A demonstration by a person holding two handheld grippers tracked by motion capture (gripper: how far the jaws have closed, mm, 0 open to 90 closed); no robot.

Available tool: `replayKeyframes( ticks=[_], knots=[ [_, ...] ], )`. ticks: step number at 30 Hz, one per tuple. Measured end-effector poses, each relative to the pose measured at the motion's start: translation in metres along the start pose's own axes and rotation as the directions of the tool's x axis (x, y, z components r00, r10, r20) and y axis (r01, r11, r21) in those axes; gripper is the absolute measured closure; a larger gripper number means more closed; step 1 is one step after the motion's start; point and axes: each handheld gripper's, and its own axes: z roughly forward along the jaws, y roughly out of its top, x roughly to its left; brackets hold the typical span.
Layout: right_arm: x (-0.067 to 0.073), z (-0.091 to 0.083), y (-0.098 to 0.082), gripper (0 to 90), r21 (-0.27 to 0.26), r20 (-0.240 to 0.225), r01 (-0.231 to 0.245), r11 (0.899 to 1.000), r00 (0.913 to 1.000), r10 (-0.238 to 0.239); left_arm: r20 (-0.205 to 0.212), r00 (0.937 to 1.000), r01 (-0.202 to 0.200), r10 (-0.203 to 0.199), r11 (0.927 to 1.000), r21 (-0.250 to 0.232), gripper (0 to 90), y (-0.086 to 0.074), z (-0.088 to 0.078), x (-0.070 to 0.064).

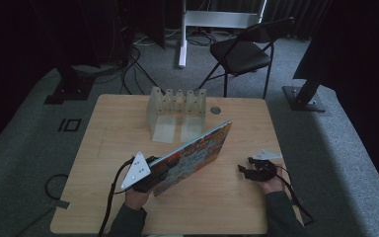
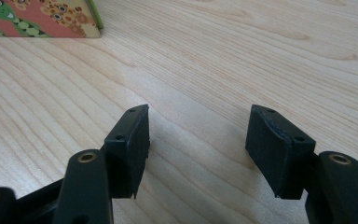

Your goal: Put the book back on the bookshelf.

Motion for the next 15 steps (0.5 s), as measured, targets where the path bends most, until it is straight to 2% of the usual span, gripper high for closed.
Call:
replayKeyframes(
  ticks=[15],
  knots=[
    [-0.0001, 0.0000, 0.0000, 38.8, 0.000, -0.001, -0.001, 1.000, 1.0000, 0.001, -0.033, 0.9994, 0.011, -0.011, 0.9999, 0.000, 80.3, -0.0007, -0.0051, 0.0014]
  ],
)
